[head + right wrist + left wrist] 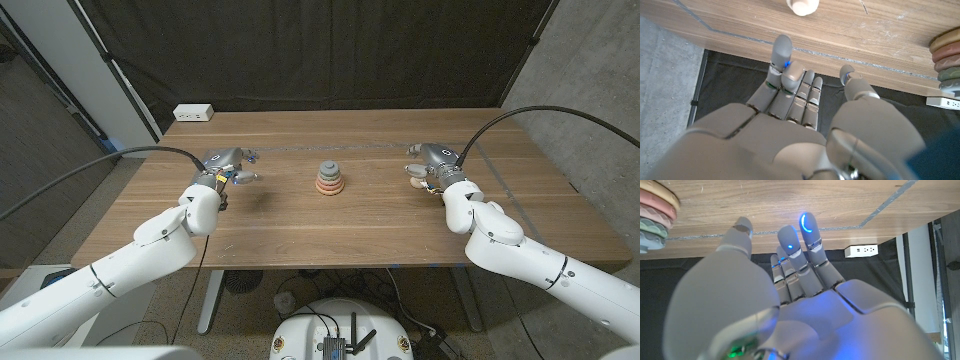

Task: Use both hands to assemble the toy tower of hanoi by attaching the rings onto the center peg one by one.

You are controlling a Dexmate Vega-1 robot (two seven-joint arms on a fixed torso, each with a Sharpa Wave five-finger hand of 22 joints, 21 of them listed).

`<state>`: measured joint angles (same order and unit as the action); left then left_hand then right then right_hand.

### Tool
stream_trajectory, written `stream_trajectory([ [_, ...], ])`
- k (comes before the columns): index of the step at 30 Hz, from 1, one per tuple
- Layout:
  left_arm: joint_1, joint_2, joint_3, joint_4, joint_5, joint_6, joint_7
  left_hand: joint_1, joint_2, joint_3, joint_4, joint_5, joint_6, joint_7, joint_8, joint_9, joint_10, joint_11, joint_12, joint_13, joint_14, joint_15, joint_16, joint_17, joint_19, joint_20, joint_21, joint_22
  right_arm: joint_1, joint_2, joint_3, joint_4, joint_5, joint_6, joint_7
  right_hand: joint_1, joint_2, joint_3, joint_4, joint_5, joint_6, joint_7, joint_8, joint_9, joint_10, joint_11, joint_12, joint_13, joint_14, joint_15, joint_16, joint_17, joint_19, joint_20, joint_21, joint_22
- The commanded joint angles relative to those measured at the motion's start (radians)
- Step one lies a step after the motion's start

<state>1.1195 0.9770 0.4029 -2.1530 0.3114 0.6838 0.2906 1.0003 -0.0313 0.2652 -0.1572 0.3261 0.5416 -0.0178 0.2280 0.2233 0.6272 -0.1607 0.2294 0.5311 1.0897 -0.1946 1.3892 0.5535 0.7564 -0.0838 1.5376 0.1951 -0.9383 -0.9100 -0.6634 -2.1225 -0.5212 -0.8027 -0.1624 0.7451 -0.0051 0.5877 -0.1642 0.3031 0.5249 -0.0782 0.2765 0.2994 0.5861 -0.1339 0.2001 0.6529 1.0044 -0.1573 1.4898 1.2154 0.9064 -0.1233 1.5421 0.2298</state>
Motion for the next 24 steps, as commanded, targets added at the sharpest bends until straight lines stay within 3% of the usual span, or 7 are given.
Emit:
stream_trajectory([
  [1,-0.003,0.006,0.025,-0.009,-0.008,0.024,0.035,0.006,0.01,0.007,0.001,0.008,0.008,0.001,-0.002,0.001,0.009,-0.001,-0.002,0.002,-0.001,-0.025,0.002,0.006,0.001,-0.123,0.003,0.002,-0.01,-0.01,0.006,-0.015,0.0,-0.013,0.002,0.004,0.004,0.003,-0.001,0.006,-0.001,0.004,-0.002,0.003,-0.007,0.001,0.001,0.004,0.0,-0.059,0.001,0.002,0.001,-0.092,-0.002,0.002],
  [10,-0.002,0.02,0.022,-0.015,-0.017,0.015,0.046,0.004,0.012,0.009,0.0,0.009,0.009,0.001,-0.005,0.002,0.009,-0.002,-0.005,0.003,-0.001,-0.025,0.003,0.008,0.001,-0.123,0.002,0.001,0.004,-0.023,-0.003,-0.029,-0.001,-0.048,0.041,0.003,0.005,0.002,0.0,0.007,-0.007,0.005,-0.002,0.007,-0.035,0.009,-0.01,0.0,0.005,-0.059,0.005,0.005,0.003,-0.092,0.0,0.002],
  [24,0.007,0.035,0.006,-0.018,-0.033,0.02,0.06,-0.001,0.015,0.011,0.001,0.011,0.013,0.002,-0.009,0.003,0.014,0.002,-0.008,0.005,-0.002,-0.025,0.002,0.007,0.001,-0.123,0.002,0.001,0.077,-0.038,-0.075,-0.035,-0.035,-0.142,0.161,-0.009,-0.01,-0.001,0.001,0.006,-0.103,0.03,-0.046,0.003,-0.112,0.028,-0.019,-0.014,-0.017,-0.059,-0.014,-0.004,-0.014,-0.091,-0.008,-0.004],
])
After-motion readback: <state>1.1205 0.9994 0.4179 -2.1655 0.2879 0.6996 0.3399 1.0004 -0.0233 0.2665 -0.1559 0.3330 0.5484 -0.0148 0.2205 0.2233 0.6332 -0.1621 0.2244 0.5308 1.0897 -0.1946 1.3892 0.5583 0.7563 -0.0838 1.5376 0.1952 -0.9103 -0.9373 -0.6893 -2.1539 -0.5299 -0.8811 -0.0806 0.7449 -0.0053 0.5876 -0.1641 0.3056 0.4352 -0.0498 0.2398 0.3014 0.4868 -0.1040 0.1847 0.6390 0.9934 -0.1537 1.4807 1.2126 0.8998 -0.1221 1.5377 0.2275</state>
